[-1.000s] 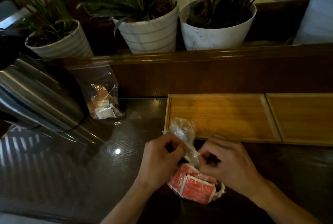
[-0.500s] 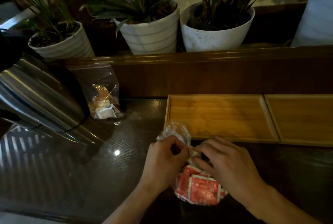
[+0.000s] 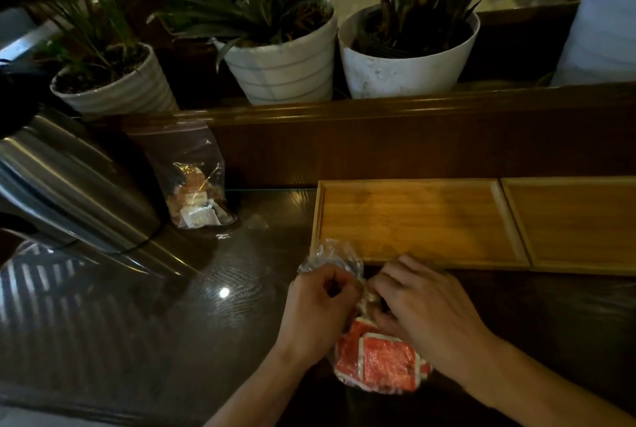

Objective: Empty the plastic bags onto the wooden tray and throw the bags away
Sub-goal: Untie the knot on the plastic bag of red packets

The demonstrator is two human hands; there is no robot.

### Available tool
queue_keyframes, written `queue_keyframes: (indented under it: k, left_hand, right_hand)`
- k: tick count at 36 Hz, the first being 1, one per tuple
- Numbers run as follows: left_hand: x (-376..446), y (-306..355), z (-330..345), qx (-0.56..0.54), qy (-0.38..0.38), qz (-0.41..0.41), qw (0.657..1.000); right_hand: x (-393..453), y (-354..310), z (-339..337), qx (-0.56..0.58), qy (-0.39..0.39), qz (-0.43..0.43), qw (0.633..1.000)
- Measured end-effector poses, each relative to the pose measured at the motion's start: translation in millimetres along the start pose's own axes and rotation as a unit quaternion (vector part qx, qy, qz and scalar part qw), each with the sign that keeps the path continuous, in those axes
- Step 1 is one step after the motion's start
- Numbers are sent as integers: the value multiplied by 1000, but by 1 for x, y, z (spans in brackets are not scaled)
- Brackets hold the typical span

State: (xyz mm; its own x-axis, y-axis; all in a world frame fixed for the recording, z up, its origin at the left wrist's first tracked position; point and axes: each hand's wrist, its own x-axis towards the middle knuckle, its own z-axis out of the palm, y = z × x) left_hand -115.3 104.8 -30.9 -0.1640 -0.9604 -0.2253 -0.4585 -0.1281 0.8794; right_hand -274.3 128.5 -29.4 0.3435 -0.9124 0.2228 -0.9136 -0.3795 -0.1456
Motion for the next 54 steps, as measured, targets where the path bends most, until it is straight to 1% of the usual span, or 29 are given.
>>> queue_keyframes:
  k: [4,10,14,21,24,26,31,36,39,42,47,49,54]
  left_hand:
    - [-2,3,-2,-5,-14,1,1000]
    - [-3,12,-6,51,-20,64,996]
    - [1,16,-15,72,-4,86,994]
    - [3,7,-15,42,5,81,996]
    - [2,3,-12,22,15,69,997]
    - [2,1,-10,30,16,72,997]
    - [1,10,-10,83,12,109,990]
    - [2,19,-6,178,7,186,966]
    - [5,23,-7,221,-16,197,955]
    - [9,29,-11,285,-49,199,936]
    - [16,45,-21,341,-97,210,911]
    - [19,46,-24,356,-103,226,901]
    - [21,37,-30,345,-128,241,898]
  right_hand:
    - [-1,-2,2,8,-4,4,1000]
    - [2,7,-4,-6,-10,-18,1000]
    - [1,16,-4,46,10,-19,999]
    - [-9,33,2,166,55,-53,983]
    - [-15,37,7,212,53,-41,975]
    - [-18,39,9,222,29,-15,974]
    - [-17,37,1,161,-9,20,987]
    - [-8,29,-7,42,-1,12,999]
    - [-3,25,-9,-28,2,-2,1000]
    - [0,19,-12,-62,16,-37,997]
    - [0,21,-14,-27,60,-78,995]
    - [0,25,-11,-15,72,-94,993]
    - [-6,39,-2,27,99,-124,987]
